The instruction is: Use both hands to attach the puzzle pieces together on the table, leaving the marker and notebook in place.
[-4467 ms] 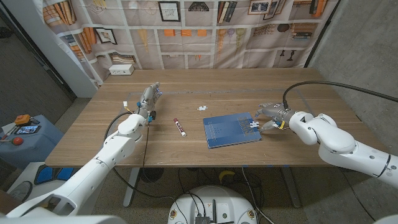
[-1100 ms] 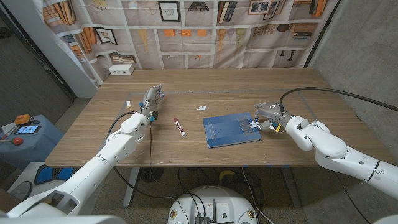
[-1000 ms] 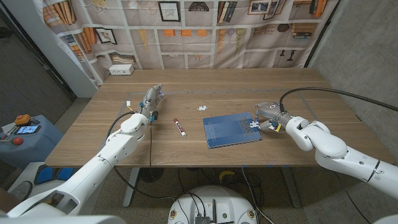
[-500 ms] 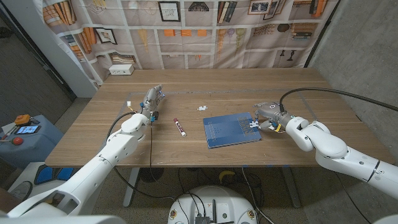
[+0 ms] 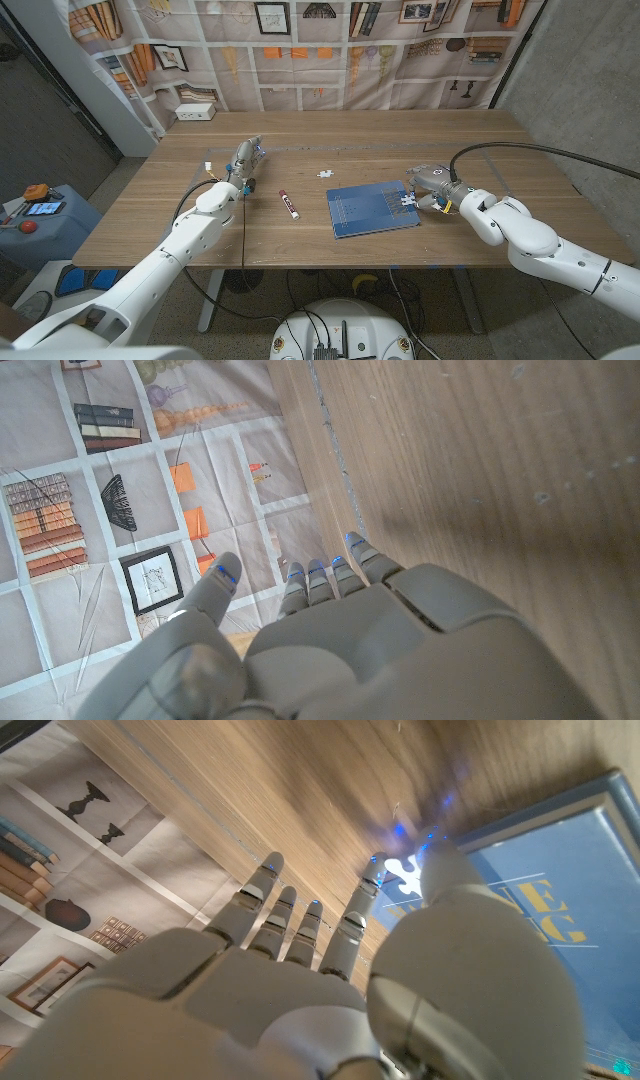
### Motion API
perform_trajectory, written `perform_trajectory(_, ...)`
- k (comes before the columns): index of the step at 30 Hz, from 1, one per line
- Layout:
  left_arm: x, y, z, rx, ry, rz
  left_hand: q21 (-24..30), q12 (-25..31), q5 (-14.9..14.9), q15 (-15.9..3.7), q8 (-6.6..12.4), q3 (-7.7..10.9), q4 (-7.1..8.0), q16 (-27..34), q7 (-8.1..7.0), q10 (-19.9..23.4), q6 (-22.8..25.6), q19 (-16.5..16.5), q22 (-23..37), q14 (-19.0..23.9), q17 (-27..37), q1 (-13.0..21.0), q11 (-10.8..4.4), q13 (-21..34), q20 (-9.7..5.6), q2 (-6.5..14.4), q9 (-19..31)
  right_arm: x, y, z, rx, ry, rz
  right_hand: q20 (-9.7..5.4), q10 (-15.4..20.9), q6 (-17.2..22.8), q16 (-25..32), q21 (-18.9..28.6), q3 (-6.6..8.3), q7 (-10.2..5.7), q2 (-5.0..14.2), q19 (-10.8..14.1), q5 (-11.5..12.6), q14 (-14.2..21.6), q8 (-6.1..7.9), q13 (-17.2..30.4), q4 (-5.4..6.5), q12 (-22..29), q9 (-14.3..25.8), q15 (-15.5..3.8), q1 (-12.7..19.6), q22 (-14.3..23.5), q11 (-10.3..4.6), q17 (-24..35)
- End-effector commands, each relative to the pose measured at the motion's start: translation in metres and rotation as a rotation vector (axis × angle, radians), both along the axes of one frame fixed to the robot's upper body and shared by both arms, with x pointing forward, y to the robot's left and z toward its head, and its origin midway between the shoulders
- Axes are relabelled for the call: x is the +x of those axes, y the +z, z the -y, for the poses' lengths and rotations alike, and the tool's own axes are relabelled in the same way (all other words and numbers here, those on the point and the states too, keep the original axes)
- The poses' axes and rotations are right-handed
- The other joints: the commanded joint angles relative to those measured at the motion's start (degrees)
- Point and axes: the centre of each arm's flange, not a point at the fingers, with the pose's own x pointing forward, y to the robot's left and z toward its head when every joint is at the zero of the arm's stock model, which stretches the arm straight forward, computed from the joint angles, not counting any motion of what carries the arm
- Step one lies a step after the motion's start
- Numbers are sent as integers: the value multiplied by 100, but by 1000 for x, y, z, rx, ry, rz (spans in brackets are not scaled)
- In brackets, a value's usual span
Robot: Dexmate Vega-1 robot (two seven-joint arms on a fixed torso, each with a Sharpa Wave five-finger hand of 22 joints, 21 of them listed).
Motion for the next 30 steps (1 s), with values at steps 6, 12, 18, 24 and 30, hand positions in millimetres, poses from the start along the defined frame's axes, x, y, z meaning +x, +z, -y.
perform_trajectory(6, -1, -1, 3, 2, -2, -2, -1, -9, -14, -11, -17, 1, 51, 5, -8, 19, 52, 30, 15, 5, 23, 72, 9, 34, 2, 414, 27, -4, 3, 5, 27, 1, 14, 54, 83, 117, 59, -24, 14, -20, 71, 42, 47, 71, 77, 4, 30, -9, 21, -132, 16, 13, -21, 37)
perform_trajectory(12, -2, -1, 3, 2, -2, 1, -2, -11, -14, -9, -16, 1, 52, 5, -5, 16, 55, 29, 15, 6, 23, 74, 8, 34, 10, 414, 27, -4, 4, 6, 28, 3, 22, 48, 113, 147, 64, -22, 11, -21, 75, 61, 49, 90, 85, 4, 36, -8, 21, -140, 20, 14, -44, 42)
perform_trajectory(18, -3, -1, 4, 7, 0, -1, -2, -10, -14, -10, -15, 1, 52, 4, -10, 18, 59, 29, 15, 4, 23, 77, 10, 34, 7, 414, 27, -5, 6, 8, 34, 1, 26, 39, 123, 176, 62, -19, 10, -22, 79, 82, 50, 91, 92, 3, 41, -14, 20, -142, 25, 14, -54, 45)
perform_trajectory(24, -3, 0, 5, 15, -6, 4, -1, -9, -14, -12, -14, 2, 52, 4, -10, 23, 65, 32, 15, 3, 22, 80, 1, 34, 8, 413, 28, -5, 10, 10, 44, 2, 26, 37, 151, 206, 63, -14, 7, -23, 79, 114, 53, 103, 98, 3, 43, -16, 19, -142, 34, 15, -66, 50)
perform_trajectory(30, -5, 1, 6, 28, -9, 7, -1, -10, -14, -13, -14, 2, 50, 4, -15, 21, 68, 33, 15, 5, 21, 84, 5, 34, 6, 411, 28, -6, 14, 12, 57, 8, 24, 37, 178, 231, 66, -15, 5, -23, 84, 129, 54, 116, 103, 2, 48, -17, 18, -150, 39, 15, -71, 55)
